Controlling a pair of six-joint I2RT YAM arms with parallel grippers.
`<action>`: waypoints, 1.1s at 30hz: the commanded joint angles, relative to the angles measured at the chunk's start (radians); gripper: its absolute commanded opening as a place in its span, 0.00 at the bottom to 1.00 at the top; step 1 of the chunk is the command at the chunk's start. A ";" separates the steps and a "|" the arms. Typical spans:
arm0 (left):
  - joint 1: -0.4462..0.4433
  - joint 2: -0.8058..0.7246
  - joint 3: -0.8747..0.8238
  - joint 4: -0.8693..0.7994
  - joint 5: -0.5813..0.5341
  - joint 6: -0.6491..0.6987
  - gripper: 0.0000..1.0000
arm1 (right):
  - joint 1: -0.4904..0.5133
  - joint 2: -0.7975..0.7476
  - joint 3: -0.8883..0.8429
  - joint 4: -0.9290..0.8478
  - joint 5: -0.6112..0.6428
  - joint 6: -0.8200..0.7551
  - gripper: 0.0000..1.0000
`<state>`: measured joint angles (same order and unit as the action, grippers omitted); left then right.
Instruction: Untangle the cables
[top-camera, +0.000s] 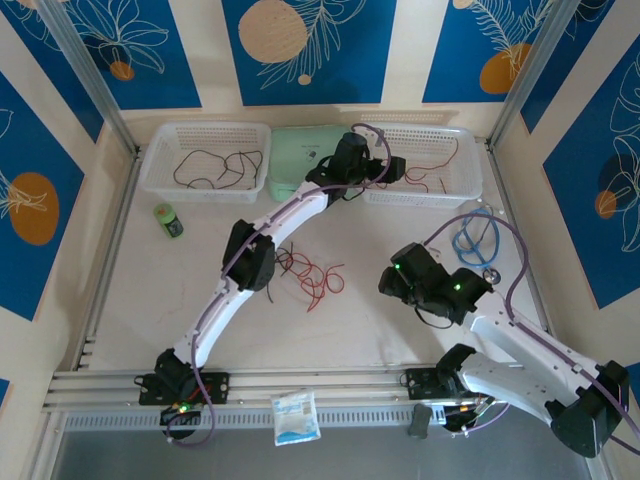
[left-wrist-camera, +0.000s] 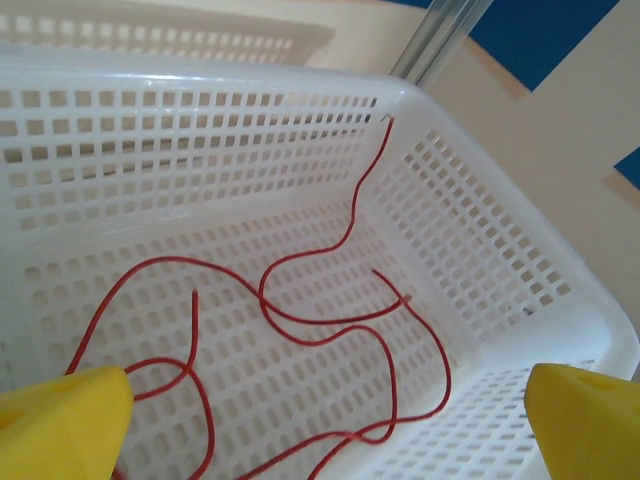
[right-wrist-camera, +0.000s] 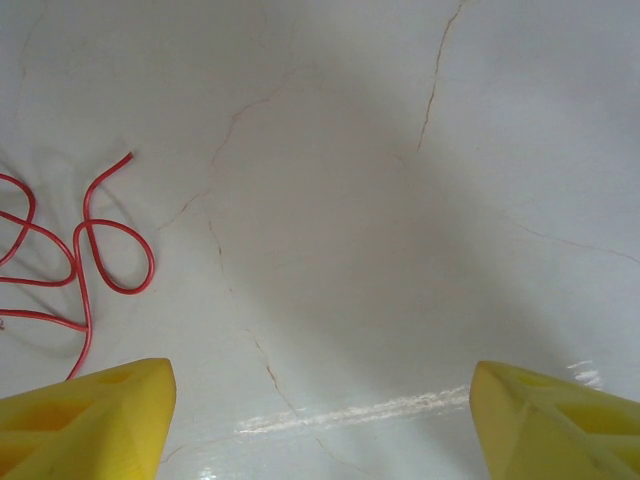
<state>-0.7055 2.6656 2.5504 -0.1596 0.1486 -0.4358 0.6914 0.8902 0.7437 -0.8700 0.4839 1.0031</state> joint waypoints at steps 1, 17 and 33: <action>-0.007 -0.057 0.040 -0.127 -0.005 0.046 1.00 | -0.007 0.009 0.039 -0.017 -0.016 0.010 0.78; -0.010 -0.535 -0.235 -0.400 -0.255 0.259 1.00 | 0.070 0.277 0.133 0.286 -0.275 -0.110 0.73; 0.149 -1.491 -1.291 -0.619 -0.604 -0.081 1.00 | 0.233 0.949 0.675 0.400 -0.301 -1.011 0.69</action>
<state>-0.5919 1.2739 1.3205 -0.6735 -0.3965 -0.4248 0.9108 1.7416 1.3491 -0.4694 0.1448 0.3122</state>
